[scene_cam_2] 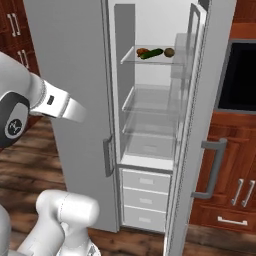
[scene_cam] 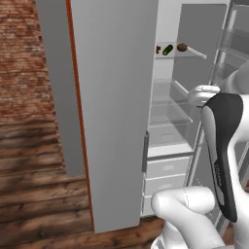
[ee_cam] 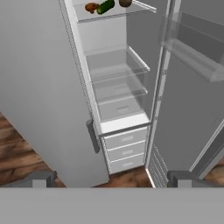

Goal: Open the fridge, remove the kiwi, cucumber, and chicken drumstick, and place them on any counter.

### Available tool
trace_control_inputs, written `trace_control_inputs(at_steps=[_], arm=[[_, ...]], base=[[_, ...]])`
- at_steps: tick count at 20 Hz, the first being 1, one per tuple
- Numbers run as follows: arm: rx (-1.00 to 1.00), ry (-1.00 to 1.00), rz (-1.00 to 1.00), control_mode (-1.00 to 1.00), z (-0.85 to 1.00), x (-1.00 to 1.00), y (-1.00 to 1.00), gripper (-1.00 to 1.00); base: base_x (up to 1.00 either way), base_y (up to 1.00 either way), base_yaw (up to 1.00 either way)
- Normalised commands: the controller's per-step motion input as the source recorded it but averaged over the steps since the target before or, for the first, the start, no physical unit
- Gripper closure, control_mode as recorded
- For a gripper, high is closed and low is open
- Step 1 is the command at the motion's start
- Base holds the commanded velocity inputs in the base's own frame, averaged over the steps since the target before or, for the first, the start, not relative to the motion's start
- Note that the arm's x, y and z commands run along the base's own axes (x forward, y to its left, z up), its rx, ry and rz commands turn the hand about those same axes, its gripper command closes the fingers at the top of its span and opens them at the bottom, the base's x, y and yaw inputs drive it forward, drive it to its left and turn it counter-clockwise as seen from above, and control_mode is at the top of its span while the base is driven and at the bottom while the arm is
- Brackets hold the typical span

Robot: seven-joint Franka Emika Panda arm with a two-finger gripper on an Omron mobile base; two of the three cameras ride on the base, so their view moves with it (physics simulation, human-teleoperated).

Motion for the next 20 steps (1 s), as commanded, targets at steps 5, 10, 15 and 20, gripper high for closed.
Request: trace_control_inputs(at_steps=[5, 10, 15, 20], arm=[[0.0, 0.0, 0.0, 1.0, 0.0, 0.0, 0.0, -1.0], [0.0, 0.0, 0.0, 1.0, 0.0, 0.0, 0.0, -1.0], [0.0, 0.0, 0.0, 1.0, 0.0, 0.0, 0.0, -1.0], [0.0, 0.0, 0.0, 1.0, 0.0, 0.0, 0.0, -1.0]], base=[[0.0, -0.58, 0.0], [0.02, -0.43, 0.0], [0.26, -0.02, 0.0], [0.57, 0.0, 0.0]])
